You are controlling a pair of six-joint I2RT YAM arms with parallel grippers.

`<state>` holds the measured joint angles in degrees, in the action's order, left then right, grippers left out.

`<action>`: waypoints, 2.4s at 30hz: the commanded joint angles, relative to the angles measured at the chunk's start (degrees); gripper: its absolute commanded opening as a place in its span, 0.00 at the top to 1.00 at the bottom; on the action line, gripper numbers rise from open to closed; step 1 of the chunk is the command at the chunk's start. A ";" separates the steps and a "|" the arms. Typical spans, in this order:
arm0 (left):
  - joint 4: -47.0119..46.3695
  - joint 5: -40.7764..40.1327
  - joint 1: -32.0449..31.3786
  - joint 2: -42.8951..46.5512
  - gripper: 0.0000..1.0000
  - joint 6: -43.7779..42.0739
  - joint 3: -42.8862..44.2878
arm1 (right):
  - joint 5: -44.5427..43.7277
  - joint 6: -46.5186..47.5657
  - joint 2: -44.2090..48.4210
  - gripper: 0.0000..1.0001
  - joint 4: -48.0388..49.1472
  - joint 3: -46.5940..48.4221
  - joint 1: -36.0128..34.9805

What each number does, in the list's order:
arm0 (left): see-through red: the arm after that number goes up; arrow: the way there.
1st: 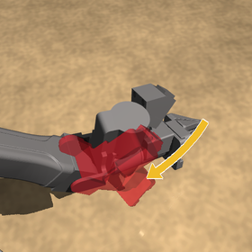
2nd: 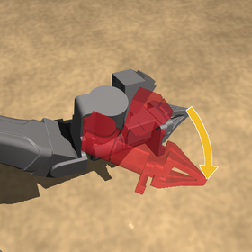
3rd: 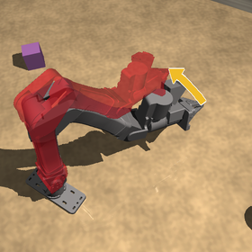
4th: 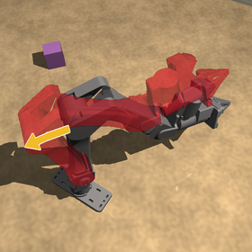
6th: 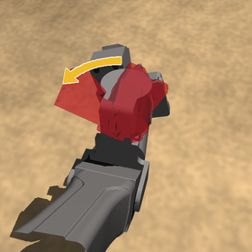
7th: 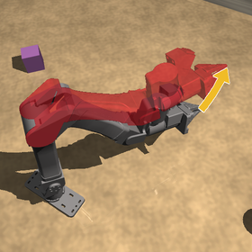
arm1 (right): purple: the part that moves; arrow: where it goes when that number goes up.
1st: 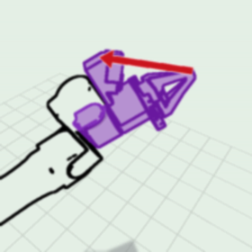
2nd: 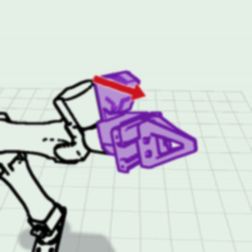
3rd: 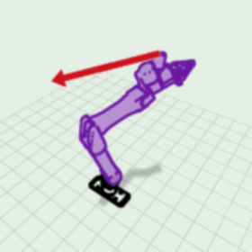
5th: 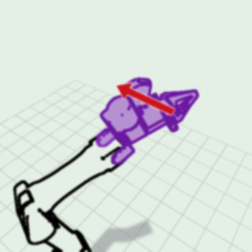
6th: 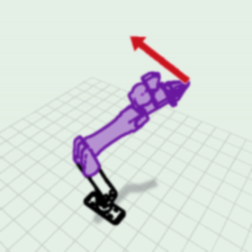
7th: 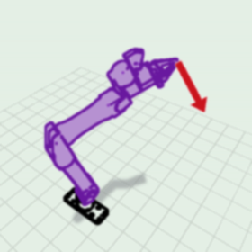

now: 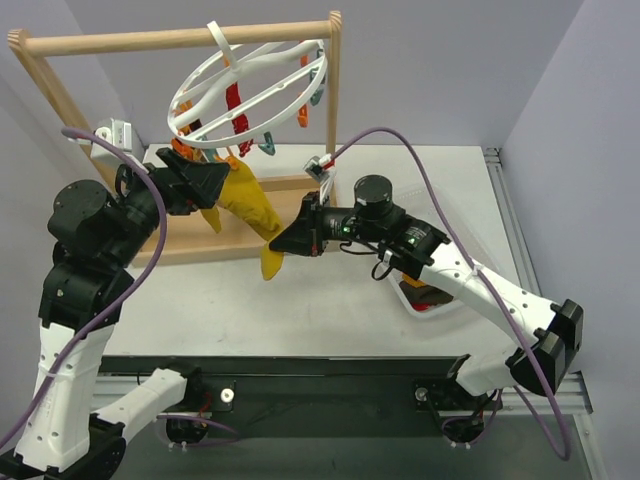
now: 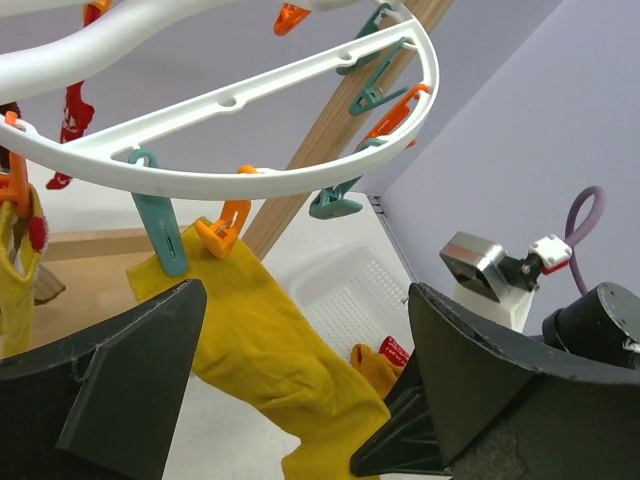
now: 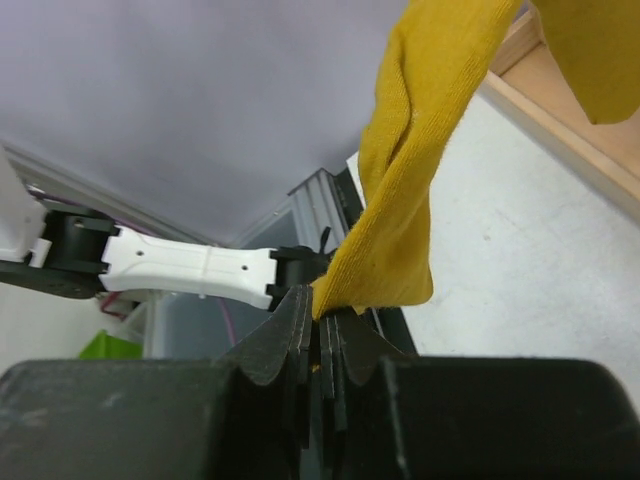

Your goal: Remove the socks clipped to the hanger

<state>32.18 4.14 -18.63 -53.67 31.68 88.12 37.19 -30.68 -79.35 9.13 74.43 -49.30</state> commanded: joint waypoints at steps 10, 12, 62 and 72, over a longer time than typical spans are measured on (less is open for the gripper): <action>-11.26 4.55 2.72 -0.82 0.19 8.83 -7.25 | 20.46 -25.29 1.92 1.00 17.59 6.33 9.22; -13.19 5.70 2.99 -1.35 0.21 10.50 -7.87 | 21.52 -27.41 1.57 1.00 20.12 7.13 10.62; -55.57 8.43 -1.93 -9.52 0.68 23.87 -23.17 | 17.57 -37.09 5.96 1.00 23.93 7.84 10.72; -46.43 4.48 -3.08 -7.15 0.99 16.05 -19.91 | 6.26 -16.54 17.55 1.00 -3.91 -0.69 10.71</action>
<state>-15.42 9.63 -21.08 -62.94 53.08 64.29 51.18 -59.59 -67.46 19.27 75.37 -38.83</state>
